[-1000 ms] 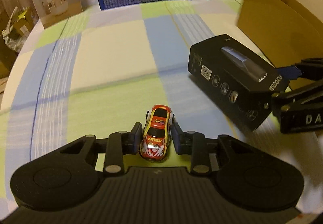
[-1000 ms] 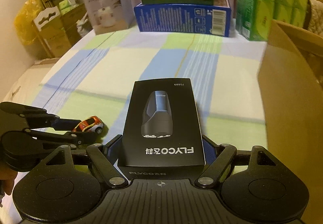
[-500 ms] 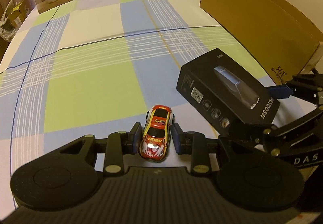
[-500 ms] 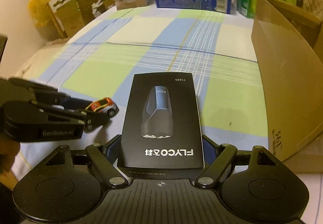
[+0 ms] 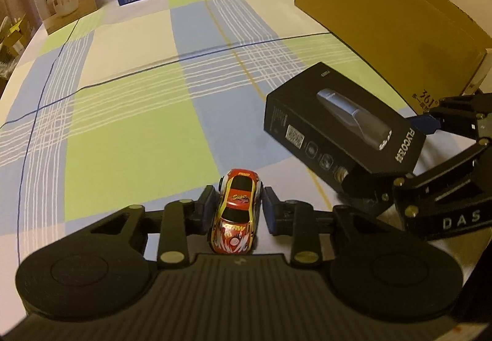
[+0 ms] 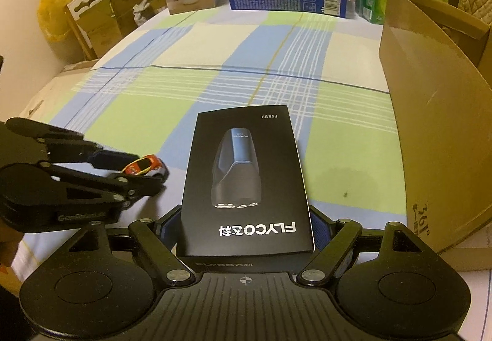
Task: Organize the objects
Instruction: 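Carry the toy car and FLYCO box toward the cardboard box with both grippers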
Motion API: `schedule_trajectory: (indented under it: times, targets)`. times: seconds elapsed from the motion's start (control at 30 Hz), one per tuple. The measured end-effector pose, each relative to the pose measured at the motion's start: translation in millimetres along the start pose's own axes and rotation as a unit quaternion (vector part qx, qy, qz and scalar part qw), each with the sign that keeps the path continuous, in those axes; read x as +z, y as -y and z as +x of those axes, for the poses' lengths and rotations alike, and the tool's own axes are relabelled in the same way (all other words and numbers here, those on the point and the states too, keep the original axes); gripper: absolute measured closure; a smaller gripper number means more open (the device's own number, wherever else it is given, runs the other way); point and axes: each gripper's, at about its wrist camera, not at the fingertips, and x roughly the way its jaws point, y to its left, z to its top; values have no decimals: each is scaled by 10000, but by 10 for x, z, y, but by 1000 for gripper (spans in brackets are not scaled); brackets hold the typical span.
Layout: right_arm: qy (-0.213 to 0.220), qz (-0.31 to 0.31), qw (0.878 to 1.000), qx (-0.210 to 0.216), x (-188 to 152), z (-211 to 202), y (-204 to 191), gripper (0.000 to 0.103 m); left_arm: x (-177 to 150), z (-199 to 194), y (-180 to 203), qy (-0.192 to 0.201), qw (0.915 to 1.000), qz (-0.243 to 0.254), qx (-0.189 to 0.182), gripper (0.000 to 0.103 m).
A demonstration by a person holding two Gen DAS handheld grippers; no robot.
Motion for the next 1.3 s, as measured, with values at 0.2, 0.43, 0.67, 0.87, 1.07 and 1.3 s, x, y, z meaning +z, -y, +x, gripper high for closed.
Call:
schedule_trajectory:
  times: [0.2, 0.43, 0.67, 0.87, 1.07, 1.3]
  targets:
    - [19, 70, 10000, -21, 19, -4, 8, 25, -20, -23, 9, -44, 9999, 93, 2, 75]
    - [56, 89, 9999, -8, 65, 23, 5, 24, -18, -45, -6, -99, 9999, -16, 3, 78]
    - [135, 38, 9999, -12, 182, 69, 7, 19, 11, -86, -81, 0, 9996, -276, 32, 78]
    - [105, -224, 9996, -102, 303, 153, -59, 18, 38, -90, -137, 37, 9990, -454, 42, 78]
    - [-23, -575, 9979, -297, 280, 250, -156, 19, 45, -82, -185, 54, 9980, -636, 32, 78]
    - [37, -391, 9984, -409, 278, 241, -106, 27, 62, -77, -184, 76, 9976, -690, -3, 78]
